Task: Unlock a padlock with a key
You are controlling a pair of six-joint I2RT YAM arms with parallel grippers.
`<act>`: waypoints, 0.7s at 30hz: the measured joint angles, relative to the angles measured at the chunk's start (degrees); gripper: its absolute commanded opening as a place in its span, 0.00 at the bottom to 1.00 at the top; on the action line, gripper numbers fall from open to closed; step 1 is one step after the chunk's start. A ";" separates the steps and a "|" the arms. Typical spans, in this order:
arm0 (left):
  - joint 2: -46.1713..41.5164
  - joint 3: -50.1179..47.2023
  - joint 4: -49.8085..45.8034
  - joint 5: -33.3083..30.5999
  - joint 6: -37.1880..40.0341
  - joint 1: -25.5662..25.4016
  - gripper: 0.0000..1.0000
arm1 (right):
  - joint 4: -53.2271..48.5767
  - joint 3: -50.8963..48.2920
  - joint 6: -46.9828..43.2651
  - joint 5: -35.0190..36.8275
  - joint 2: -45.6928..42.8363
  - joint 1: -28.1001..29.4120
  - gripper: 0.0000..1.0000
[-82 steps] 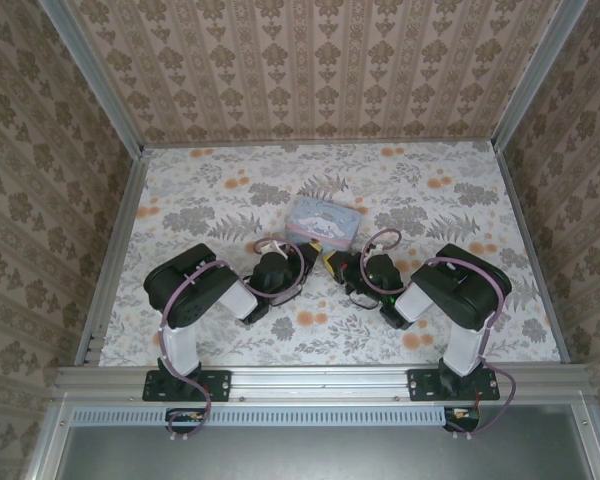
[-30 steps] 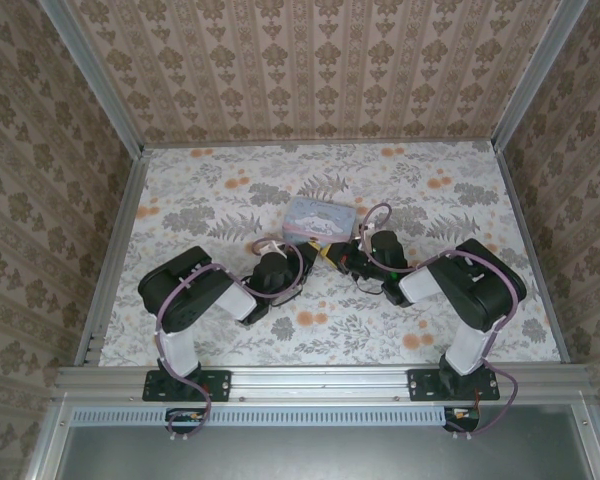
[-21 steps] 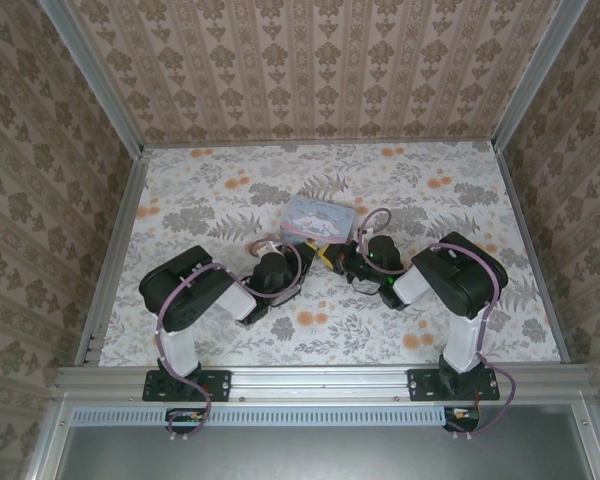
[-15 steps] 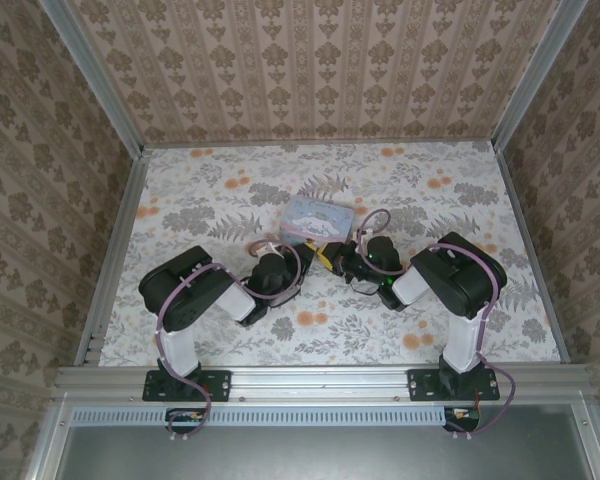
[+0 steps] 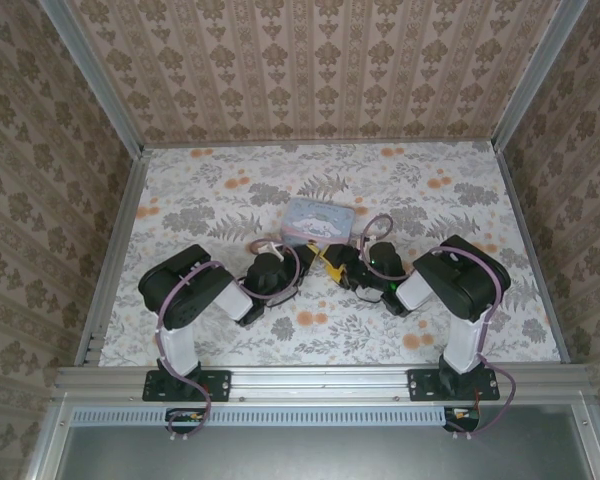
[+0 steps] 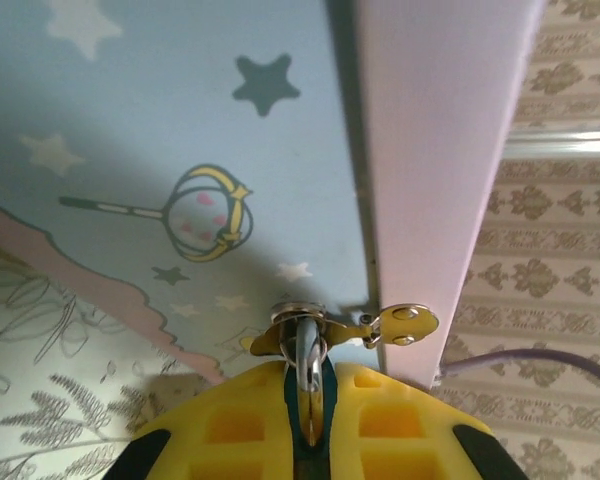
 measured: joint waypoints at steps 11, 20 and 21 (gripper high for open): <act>2.36 -0.96 -0.28 4.98 1.90 0.98 0.00 | -18.05 -4.07 -14.91 -3.21 -18.82 -0.70 0.62; 3.04 -0.96 0.72 6.23 2.58 1.20 0.00 | -51.10 3.54 -40.96 5.03 -33.66 2.62 0.58; 3.08 -0.96 0.81 6.25 2.60 1.25 0.00 | -53.00 3.80 -43.65 6.99 -33.88 3.45 0.58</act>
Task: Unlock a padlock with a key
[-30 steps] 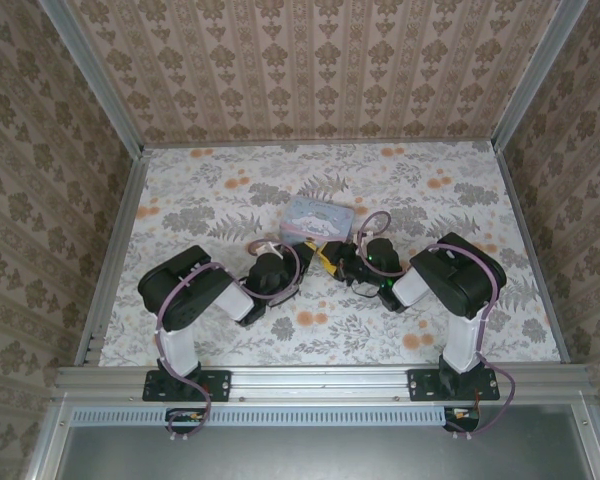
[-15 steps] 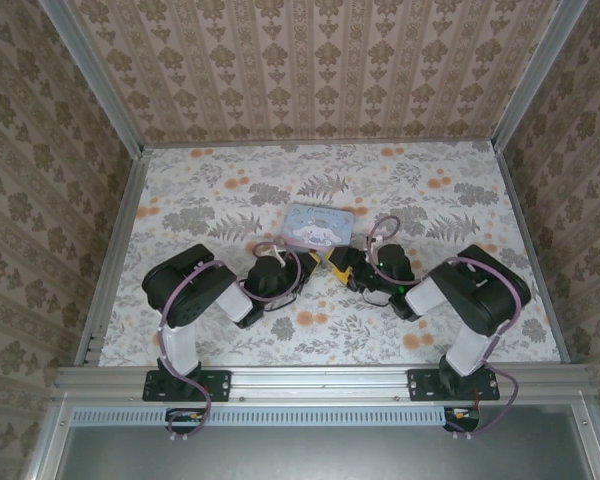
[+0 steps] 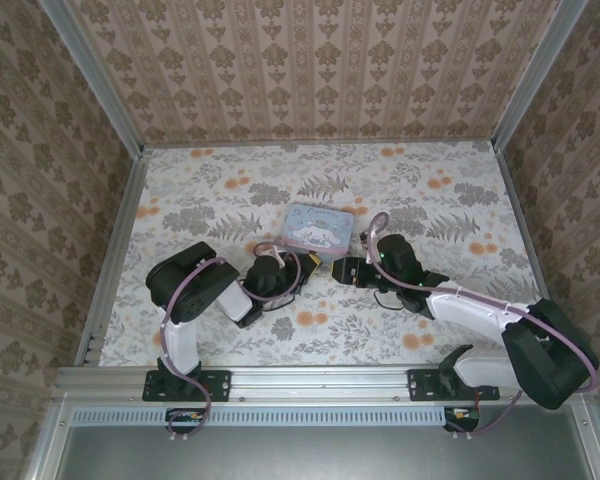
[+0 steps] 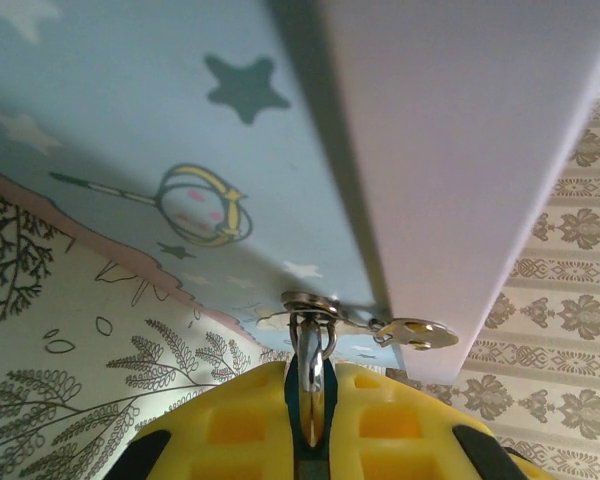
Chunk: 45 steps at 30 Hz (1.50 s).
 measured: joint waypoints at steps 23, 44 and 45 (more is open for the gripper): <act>0.61 0.00 0.81 1.79 0.17 0.59 0.00 | -1.97 2.19 -31.76 29.59 10.19 16.46 0.57; 0.76 0.00 1.05 1.92 0.17 0.63 0.00 | 1.33 10.27 -39.21 32.20 21.86 16.72 0.47; 0.79 0.00 1.05 1.92 0.17 0.63 0.00 | 1.31 10.47 -39.23 32.22 22.14 16.55 0.47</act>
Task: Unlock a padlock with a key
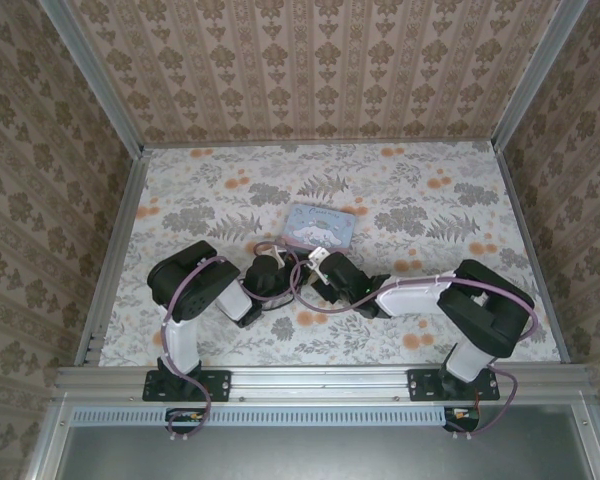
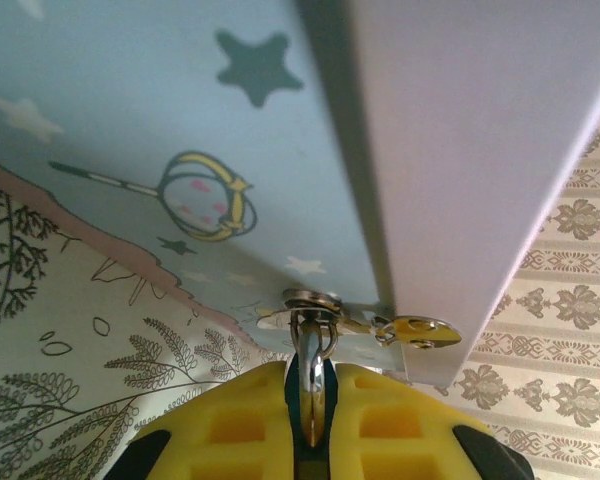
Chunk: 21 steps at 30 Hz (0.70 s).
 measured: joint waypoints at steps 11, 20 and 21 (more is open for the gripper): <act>0.13 0.00 0.33 -0.04 -0.02 0.00 0.00 | -1.01 2.56 -1.07 -0.24 1.51 -2.40 0.25; 0.61 0.00 0.79 -0.26 0.00 0.11 0.00 | -1.49 3.21 1.29 -5.86 1.64 -3.58 0.01; 0.61 0.00 0.83 -0.28 -0.02 0.11 0.00 | -1.55 3.21 1.81 -7.10 1.51 -4.04 0.12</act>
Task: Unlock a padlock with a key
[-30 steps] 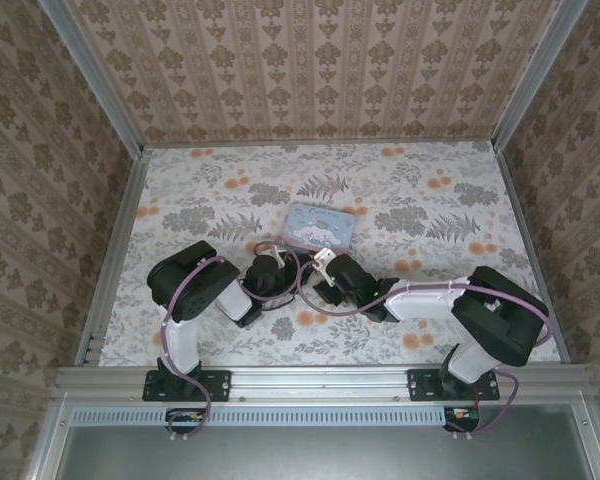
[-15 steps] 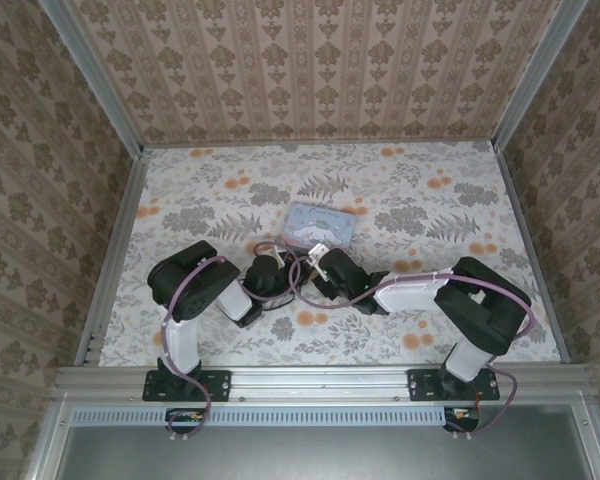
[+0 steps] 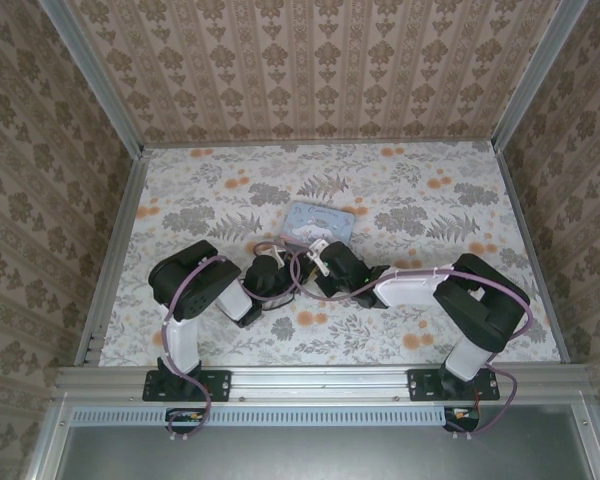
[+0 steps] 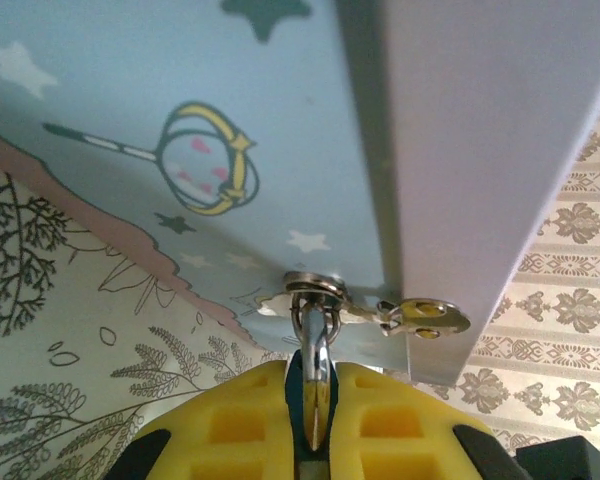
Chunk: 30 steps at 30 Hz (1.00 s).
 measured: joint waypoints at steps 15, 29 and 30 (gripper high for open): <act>0.22 -0.46 0.57 0.85 0.87 0.15 0.23 | 3.63 -6.75 16.35 -18.51 -8.74 -8.83 0.67; -3.32 -4.13 1.09 -1.31 0.26 0.74 0.65 | 22.10 -8.17 36.48 -31.01 -0.61 -14.53 0.67; -3.96 -4.50 0.94 -1.27 0.70 0.74 0.67 | 22.69 -8.17 37.33 -31.01 -0.07 -14.78 0.67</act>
